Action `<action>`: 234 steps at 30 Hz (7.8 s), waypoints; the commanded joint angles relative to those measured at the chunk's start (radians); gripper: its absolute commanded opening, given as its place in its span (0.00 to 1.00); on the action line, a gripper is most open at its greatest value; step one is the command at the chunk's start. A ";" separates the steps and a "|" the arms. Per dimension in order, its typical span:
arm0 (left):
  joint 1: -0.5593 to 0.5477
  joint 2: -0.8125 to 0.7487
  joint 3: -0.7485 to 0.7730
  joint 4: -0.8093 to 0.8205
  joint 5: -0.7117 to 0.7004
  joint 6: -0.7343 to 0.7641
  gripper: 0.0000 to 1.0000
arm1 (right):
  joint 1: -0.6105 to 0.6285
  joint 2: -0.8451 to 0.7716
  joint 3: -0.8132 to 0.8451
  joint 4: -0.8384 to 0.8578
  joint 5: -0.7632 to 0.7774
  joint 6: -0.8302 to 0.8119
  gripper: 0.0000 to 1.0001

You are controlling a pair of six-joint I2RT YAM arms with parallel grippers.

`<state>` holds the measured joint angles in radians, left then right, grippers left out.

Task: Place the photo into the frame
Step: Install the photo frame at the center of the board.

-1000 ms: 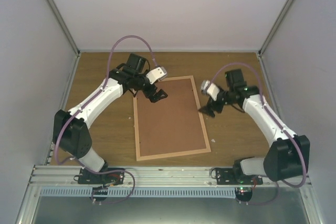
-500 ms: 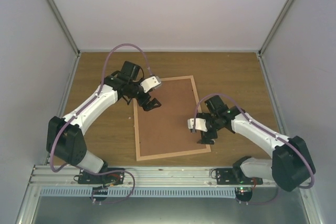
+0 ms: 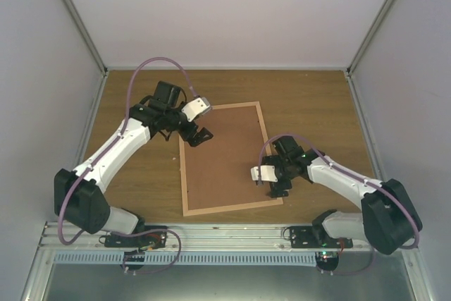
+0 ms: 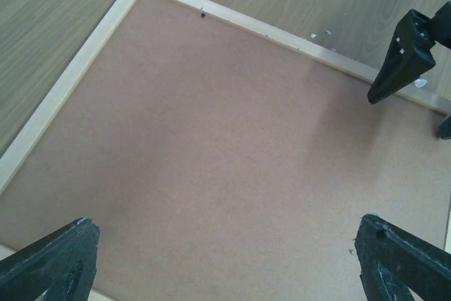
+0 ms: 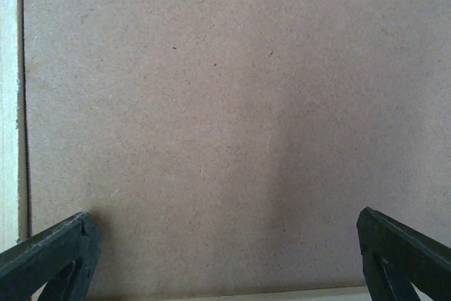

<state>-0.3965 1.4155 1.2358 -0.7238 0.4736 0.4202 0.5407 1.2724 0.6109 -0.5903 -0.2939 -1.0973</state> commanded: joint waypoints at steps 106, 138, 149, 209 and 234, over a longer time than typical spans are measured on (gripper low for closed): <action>-0.041 -0.240 -0.222 -0.394 -0.146 1.658 0.99 | 0.094 0.224 0.178 0.001 -0.166 0.407 0.91; -0.364 -0.043 -0.396 -0.097 -0.232 1.687 0.99 | 0.036 0.251 0.144 0.028 -0.171 0.436 0.92; -0.356 -0.018 -0.420 -0.063 -0.253 1.699 0.99 | 0.033 0.263 0.145 0.024 -0.178 0.436 0.92; -0.319 0.026 -0.444 -0.001 -0.296 1.750 0.98 | 0.025 0.309 0.151 0.020 -0.192 0.440 0.93; -0.346 -0.034 -0.684 0.177 -0.323 1.725 0.95 | 0.024 0.318 0.150 0.014 -0.196 0.439 0.93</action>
<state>-0.7444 1.2842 0.6670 -0.6415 0.1616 2.0777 0.5671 1.5345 0.7868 -0.5591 -0.5400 -0.6754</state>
